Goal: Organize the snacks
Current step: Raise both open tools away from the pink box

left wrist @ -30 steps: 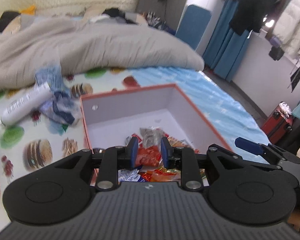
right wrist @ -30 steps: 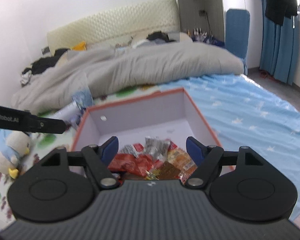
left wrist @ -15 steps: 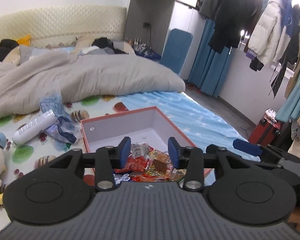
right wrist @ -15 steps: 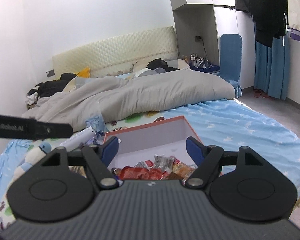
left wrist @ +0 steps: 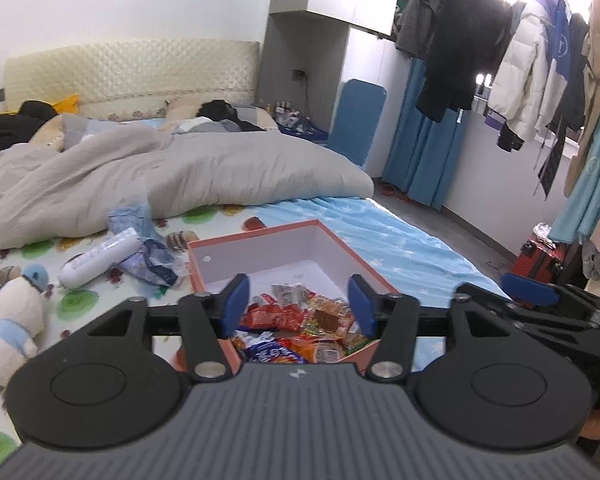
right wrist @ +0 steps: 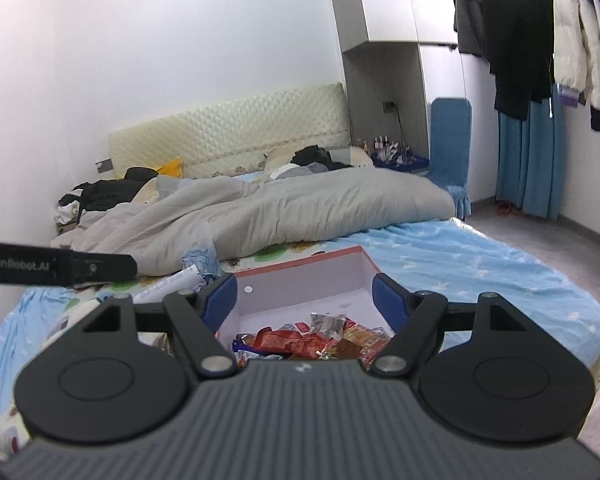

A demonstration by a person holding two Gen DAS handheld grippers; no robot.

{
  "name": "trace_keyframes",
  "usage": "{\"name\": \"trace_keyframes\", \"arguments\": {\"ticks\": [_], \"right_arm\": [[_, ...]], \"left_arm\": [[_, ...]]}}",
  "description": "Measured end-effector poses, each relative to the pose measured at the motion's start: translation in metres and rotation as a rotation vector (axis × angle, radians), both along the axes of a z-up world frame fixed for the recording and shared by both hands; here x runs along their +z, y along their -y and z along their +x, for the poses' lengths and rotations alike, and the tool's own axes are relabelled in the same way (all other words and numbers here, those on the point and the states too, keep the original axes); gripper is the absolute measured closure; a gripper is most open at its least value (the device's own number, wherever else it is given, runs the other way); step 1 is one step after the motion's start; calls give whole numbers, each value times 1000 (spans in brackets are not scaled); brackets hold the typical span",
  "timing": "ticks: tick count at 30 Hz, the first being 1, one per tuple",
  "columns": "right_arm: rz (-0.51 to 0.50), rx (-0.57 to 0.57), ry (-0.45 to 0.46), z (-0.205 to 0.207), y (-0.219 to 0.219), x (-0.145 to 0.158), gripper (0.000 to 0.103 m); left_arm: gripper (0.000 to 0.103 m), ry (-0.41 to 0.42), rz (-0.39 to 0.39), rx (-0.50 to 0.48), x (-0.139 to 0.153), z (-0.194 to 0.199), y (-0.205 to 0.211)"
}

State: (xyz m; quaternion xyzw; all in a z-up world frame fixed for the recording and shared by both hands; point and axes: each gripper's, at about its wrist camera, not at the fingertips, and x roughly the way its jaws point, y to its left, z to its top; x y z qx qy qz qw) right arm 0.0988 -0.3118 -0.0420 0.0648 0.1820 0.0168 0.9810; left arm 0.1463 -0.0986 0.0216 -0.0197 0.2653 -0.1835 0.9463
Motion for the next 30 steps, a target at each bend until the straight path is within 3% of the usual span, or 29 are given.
{"name": "trace_keyframes", "arguments": {"ticks": [7, 9, 12, 30], "right_arm": [[9, -3, -10, -26, 2, -5, 27], [15, 4, -8, -32, 3, -6, 27], [27, 22, -7, -38, 3, -9, 27], [49, 37, -25, -41, -2, -37, 27]], "left_arm": [[28, 17, 28, 28, 1, -29, -10], [20, 26, 44, 27, -2, -37, -9], [17, 23, 47, 34, -8, -46, -9], [12, -11, 23, 57, -48, -60, -9]]}}
